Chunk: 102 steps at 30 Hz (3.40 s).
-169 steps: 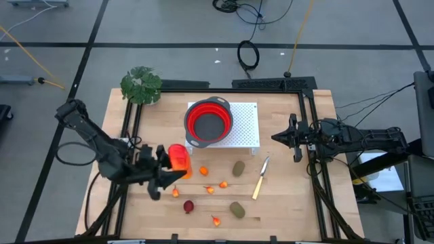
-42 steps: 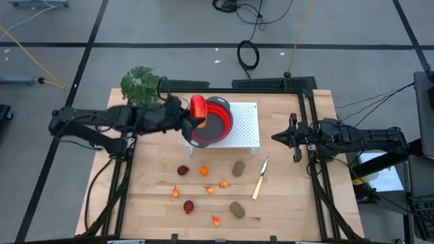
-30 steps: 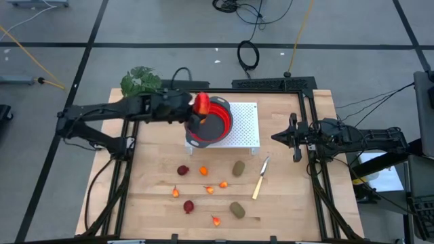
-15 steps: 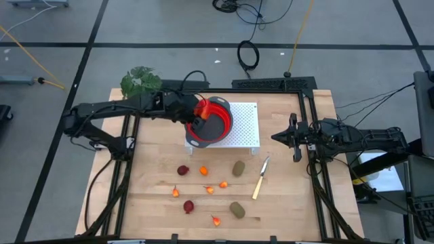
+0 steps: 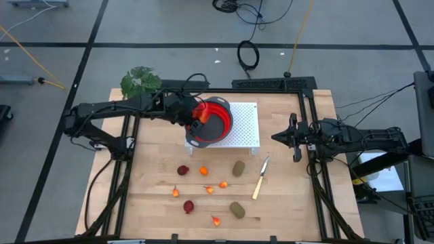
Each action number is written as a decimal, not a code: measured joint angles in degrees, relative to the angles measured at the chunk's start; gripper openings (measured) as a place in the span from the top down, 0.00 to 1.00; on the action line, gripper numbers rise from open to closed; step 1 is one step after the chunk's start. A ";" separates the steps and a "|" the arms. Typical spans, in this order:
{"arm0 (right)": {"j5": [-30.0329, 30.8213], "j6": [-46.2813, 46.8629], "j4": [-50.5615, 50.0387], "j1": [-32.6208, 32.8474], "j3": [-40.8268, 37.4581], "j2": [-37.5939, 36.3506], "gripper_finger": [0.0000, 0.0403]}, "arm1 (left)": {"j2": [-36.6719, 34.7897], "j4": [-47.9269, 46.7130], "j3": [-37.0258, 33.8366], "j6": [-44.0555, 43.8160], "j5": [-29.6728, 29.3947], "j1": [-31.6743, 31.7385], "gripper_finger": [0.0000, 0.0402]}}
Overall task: Pick & Place Fruit
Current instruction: Put the orange mango into the orange strainer bowl on the shelf, then put the brown kiwi into the orange strainer bowl on the shelf
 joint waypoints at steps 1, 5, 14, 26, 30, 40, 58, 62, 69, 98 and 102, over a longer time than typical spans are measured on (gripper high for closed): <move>0.00 0.00 0.00 0.00 0.00 0.00 1.00 | 0.00 0.00 0.00 -0.01 0.00 -0.02 0.46; 0.00 0.00 0.00 0.00 0.00 0.00 1.00 | 0.00 0.02 0.00 1.09 0.00 -0.02 0.46; 0.01 0.01 0.00 0.00 0.00 0.00 1.00 | 2.79 1.37 -0.05 2.78 0.32 -0.20 0.46; 0.02 0.02 0.02 0.00 0.00 -0.02 1.00 | 3.52 1.77 -0.04 5.67 0.39 -0.19 0.43; 0.02 0.02 0.02 0.00 0.00 -0.02 1.00 | 3.50 1.70 -0.04 7.72 0.02 -0.17 0.36; 0.02 0.00 0.02 0.00 0.00 -0.02 1.00 | 3.39 1.29 0.44 10.13 -0.02 0.41 0.30; -0.42 0.00 0.03 0.02 0.00 -0.02 1.00 | 0.65 -6.41 13.60 11.73 -3.75 -6.53 0.77; -0.44 0.00 0.08 0.02 0.00 -0.02 1.00 | 0.46 -6.60 13.47 8.94 -4.55 -9.34 0.92; -0.61 1.07 0.04 0.02 0.00 -0.02 1.00 | 0.24 -4.08 11.36 3.99 -6.84 -13.82 0.96; -10.99 6.02 6.73 4.41 0.00 7.72 1.00 | -3.22 27.10 -13.59 -5.65 -18.54 -33.07 1.00; -10.93 4.79 13.40 7.77 0.00 11.86 1.00 | -6.97 33.93 -19.61 -5.01 -19.75 -33.65 0.98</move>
